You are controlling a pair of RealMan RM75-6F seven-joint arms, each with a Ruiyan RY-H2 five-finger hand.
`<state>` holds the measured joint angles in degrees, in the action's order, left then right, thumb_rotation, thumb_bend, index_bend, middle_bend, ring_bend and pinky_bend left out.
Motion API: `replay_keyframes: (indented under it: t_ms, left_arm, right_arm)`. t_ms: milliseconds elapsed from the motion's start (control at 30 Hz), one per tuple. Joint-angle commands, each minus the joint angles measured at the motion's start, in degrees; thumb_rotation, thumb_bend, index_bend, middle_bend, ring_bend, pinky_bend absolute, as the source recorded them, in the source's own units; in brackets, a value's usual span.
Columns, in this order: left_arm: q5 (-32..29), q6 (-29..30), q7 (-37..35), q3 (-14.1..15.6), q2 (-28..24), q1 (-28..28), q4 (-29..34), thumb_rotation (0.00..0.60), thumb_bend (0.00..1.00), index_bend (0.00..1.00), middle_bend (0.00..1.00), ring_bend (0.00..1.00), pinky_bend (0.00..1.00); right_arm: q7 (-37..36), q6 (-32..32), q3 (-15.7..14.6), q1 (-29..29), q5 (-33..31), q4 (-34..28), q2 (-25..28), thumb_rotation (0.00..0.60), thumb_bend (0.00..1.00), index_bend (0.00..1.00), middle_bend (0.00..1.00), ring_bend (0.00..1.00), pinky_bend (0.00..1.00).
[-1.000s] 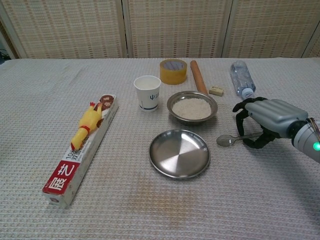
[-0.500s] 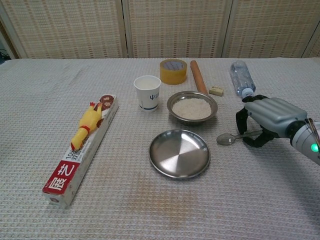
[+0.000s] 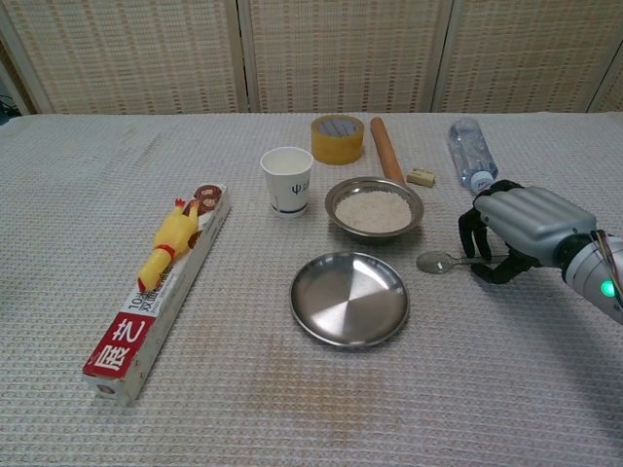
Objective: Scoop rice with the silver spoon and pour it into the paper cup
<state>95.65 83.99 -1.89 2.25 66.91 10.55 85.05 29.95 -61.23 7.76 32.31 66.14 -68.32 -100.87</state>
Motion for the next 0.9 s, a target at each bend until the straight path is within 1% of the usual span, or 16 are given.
replay_keyframes:
  t_ms: [33, 267, 400, 600, 767, 900]
  left_arm:
    - [-0.02, -0.03, -0.02, 0.01, 0.01, 0.0, -0.04, 0.6, 0.47, 0.0, 0.0, 0.0, 0.11]
    - [-0.1, -0.16, 0.04, 0.01, -0.02, 0.03, 0.04, 0.6, 0.47, 0.0, 0.0, 0.0, 0.11]
    - [-0.09, -0.09, 0.06, 0.01, 0.07, 0.01, -0.04, 0.6, 0.47, 0.0, 0.0, 0.0, 0.11]
    - [-0.26, -0.15, 0.3, -0.07, 0.09, 0.0, 0.02, 0.6, 0.47, 0.0, 0.0, 0.0, 0.11]
    - [-0.34, -0.26, 0.58, -0.06, 0.19, 0.0, 0.03, 0.6, 0.47, 0.0, 0.0, 0.0, 0.11]
    - [-0.37, -0.5, 0.89, -0.02, 0.29, 0.06, 0.11, 0.6, 0.47, 0.0, 0.0, 0.0, 0.11]
  right_arm:
    - [-0.09, 0.07, 0.03, -0.04, -0.01, 0.16, -0.06, 0.6, 0.34, 0.93, 0.58, 0.11, 0.01]
    - [-0.66, 0.18, 0.3, -0.22, 0.0, 0.29, 0.34, 0.6, 0.34, 0.94, 0.58, 0.11, 0.01]
    - [-0.54, -0.53, 0.47, -0.39, 0.53, -0.99, 1.68, 0.6, 0.34, 0.94, 0.58, 0.11, 0.01]
    - [2.59, -3.51, 0.92, -0.95, 1.43, -5.44, 5.33, 0.6, 0.34, 0.94, 0.58, 0.11, 0.01]
    - [5.49, -5.84, 2.48, -0.87, 1.42, -10.41, 8.79, 0.6, 0.34, 0.94, 0.58, 0.11, 0.01]
    - [9.61, -5.84, 3.98, 0.71, 0.63, -12.86, 10.27, 0.6, 0.34, 0.94, 0.58, 0.11, 0.01]
